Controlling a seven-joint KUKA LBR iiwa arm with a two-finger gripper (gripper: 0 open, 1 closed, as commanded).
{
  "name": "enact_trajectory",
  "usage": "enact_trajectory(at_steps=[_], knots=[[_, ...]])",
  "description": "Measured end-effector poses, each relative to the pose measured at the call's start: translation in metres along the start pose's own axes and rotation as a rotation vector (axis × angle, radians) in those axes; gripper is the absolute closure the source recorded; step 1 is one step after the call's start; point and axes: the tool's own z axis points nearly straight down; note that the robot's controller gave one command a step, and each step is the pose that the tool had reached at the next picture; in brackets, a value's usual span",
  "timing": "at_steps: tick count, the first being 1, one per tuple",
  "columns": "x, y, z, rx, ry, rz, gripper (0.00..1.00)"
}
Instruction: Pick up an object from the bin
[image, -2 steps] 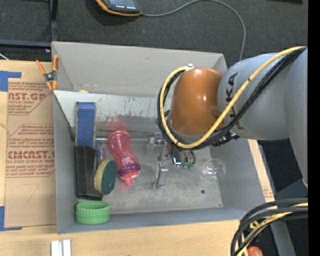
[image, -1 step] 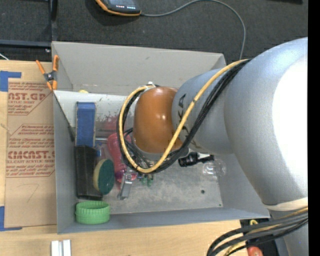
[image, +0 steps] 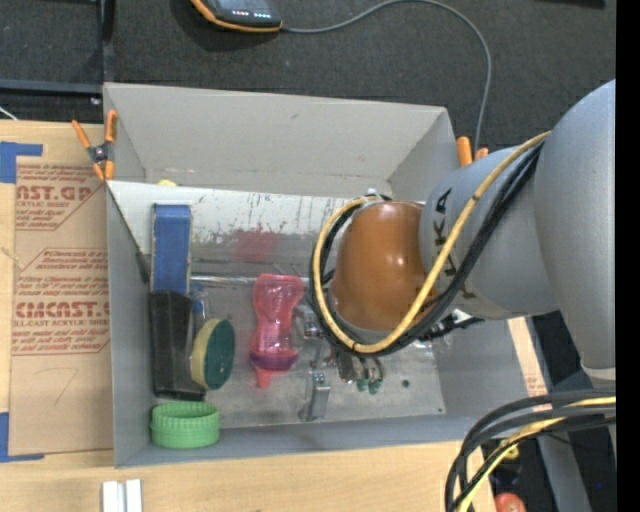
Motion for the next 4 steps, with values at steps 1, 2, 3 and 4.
enact_trajectory(at_steps=[1, 2, 3, 4], knots=[[-0.006, 0.012, 0.004, -0.004, -0.004, 0.084, 0.00], [-0.009, -0.018, -0.019, -0.003, -0.002, -0.080, 0.00], [-0.010, -0.002, -0.002, -0.003, -0.008, -0.105, 0.00], [-0.007, -0.026, -0.002, -0.003, -0.009, 0.125, 1.00]])
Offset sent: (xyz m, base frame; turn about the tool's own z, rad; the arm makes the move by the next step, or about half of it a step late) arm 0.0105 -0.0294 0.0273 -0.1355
